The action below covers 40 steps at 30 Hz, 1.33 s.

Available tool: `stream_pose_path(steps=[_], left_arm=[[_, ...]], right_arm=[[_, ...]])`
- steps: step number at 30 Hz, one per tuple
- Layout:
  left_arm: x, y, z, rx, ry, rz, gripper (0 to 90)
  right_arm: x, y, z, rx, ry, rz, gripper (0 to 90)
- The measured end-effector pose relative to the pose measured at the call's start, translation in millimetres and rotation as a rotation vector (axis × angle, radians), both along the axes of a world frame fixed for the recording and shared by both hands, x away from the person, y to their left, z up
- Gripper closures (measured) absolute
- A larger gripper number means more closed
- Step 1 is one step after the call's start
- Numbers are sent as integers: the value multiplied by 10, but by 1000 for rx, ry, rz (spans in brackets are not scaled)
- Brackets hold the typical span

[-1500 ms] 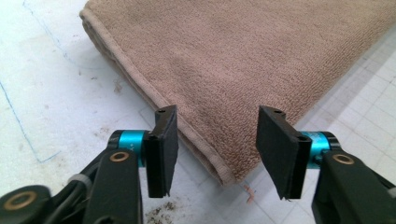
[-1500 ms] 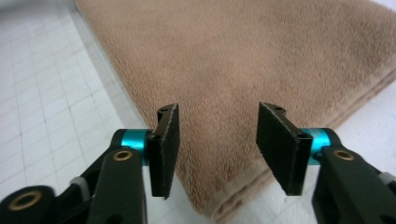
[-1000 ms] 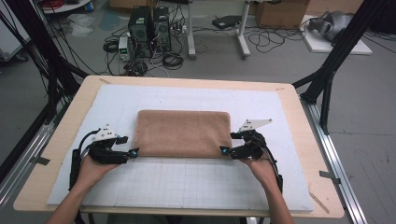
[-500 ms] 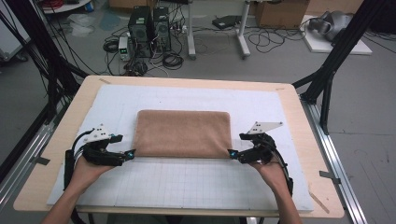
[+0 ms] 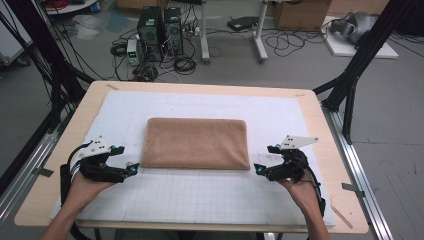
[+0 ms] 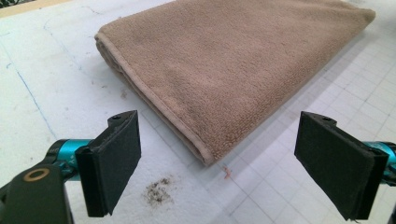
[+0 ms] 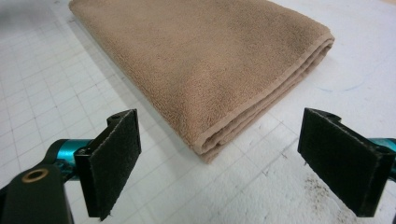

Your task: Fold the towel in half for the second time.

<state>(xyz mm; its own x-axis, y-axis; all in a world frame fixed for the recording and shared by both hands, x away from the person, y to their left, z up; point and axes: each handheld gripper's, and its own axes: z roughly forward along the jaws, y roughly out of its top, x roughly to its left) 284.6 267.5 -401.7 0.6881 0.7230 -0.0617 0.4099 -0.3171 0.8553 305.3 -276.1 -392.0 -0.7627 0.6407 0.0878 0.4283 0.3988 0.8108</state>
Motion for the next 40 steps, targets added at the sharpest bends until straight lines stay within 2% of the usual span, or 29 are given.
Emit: stream_pose_path(steps=[9,25,40], left_arm=[[-89,107,-9,-9,5,15,146],[-165,169,0,-16,6,19,146],[-428,221,2,-27,-4,31,146]], right_arm=[[-69,-79,5,2,-18,-10,124],[-140,-149,-69,1,-5,-27,123],[-422,-216,-93,-4,-4,-35,124]])
